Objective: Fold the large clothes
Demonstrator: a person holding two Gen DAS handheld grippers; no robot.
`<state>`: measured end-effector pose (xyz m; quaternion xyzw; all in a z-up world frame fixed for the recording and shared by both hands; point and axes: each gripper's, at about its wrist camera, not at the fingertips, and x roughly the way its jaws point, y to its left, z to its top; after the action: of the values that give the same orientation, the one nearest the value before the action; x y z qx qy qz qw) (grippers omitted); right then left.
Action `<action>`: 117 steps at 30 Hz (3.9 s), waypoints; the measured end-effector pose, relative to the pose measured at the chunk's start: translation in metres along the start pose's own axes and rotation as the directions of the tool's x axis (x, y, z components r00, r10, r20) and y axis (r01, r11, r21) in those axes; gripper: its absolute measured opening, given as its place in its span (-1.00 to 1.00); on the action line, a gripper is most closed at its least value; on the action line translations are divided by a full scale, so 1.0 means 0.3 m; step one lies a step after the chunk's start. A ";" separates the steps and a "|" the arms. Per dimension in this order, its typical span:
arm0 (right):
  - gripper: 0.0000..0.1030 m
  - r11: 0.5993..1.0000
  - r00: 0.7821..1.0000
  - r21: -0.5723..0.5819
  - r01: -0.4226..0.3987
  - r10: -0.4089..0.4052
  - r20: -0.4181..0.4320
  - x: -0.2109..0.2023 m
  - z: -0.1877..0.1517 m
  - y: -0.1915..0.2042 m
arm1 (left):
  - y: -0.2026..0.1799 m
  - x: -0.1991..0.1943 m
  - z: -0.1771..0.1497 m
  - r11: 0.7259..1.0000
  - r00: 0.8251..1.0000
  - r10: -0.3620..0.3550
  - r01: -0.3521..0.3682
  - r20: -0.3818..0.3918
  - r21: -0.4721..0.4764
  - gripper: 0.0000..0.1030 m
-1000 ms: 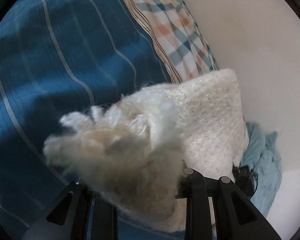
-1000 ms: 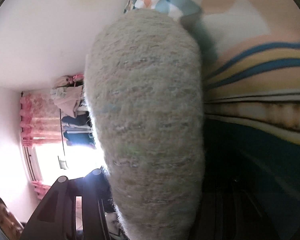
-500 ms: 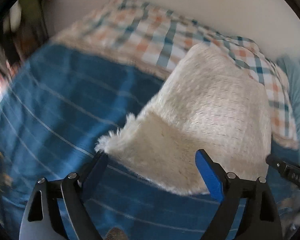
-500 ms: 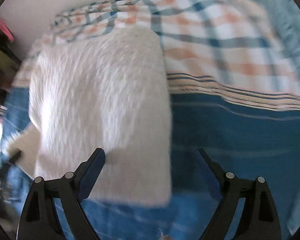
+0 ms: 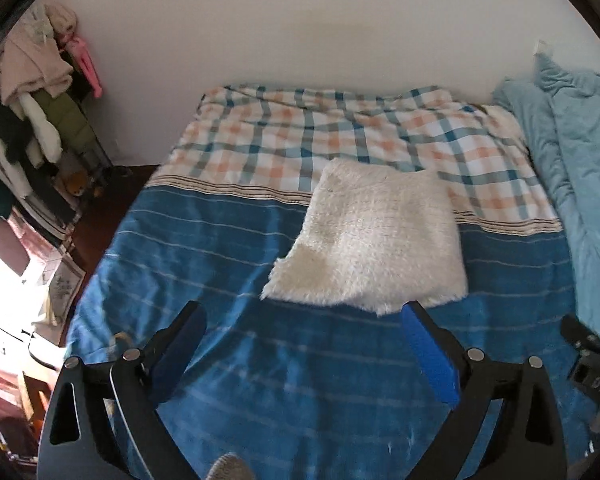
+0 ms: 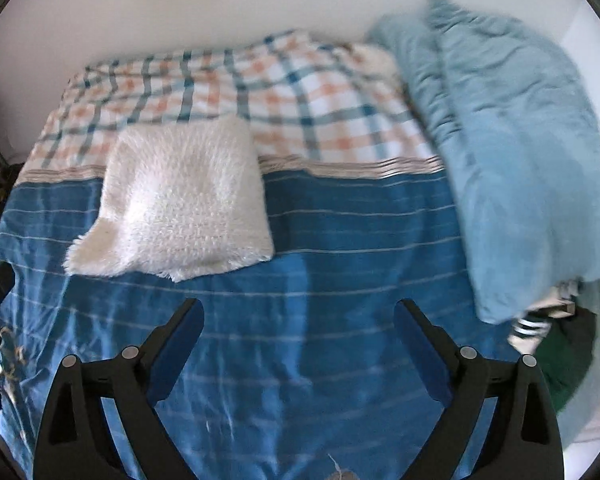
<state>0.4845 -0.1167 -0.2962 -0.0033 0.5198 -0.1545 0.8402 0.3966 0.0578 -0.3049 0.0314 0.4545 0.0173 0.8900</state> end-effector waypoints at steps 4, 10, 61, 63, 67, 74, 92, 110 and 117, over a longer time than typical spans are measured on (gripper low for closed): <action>0.89 1.000 0.998 0.010 0.015 -0.016 0.064 -0.321 -0.052 -0.074 | 0.010 -0.255 -0.013 1.000 1.000 -0.006 0.006 0.030 0.011 0.92; 0.89 1.000 0.989 0.018 0.009 -0.011 0.144 -0.781 -0.147 -0.154 | 0.030 -0.635 -0.037 0.999 0.994 -0.041 0.038 0.104 0.031 0.92; 0.93 0.999 0.920 -0.015 -0.047 0.049 0.388 -1.697 -0.461 -0.364 | 0.108 -1.378 -0.201 0.997 0.951 -0.072 0.077 0.301 -0.005 0.94; 0.93 0.999 0.920 -0.016 -0.047 0.050 0.390 -1.696 -0.460 -0.361 | 0.109 -1.379 -0.201 0.997 0.951 -0.074 0.079 0.300 -0.007 0.94; 0.93 0.999 0.921 -0.013 -0.047 0.049 0.388 -1.700 -0.465 -0.360 | 0.112 -1.378 -0.200 0.997 0.951 -0.073 0.078 0.301 -0.004 0.94; 0.94 0.998 0.920 -0.015 -0.054 0.055 0.389 -1.699 -0.460 -0.358 | 0.112 -1.382 -0.199 0.997 0.951 -0.072 0.077 0.300 -0.004 0.94; 0.96 0.997 0.913 -0.008 -0.078 0.075 0.401 -1.719 -0.467 -0.338 | 0.129 -1.421 -0.206 0.998 0.943 -0.054 0.060 0.328 -0.010 0.94; 0.97 0.997 0.913 -0.006 -0.080 0.076 0.400 -1.723 -0.470 -0.329 | 0.136 -1.424 -0.200 0.998 0.945 -0.052 0.058 0.323 -0.008 0.94; 0.97 0.997 0.913 -0.008 -0.079 0.075 0.400 -1.722 -0.471 -0.326 | 0.135 -1.424 -0.198 0.998 0.945 -0.052 0.057 0.322 -0.008 0.94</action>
<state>0.1231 -0.0521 0.1058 -0.0107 0.3361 -0.1195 0.9342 0.0979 0.0753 0.0083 0.0137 0.3040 -0.0089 0.9525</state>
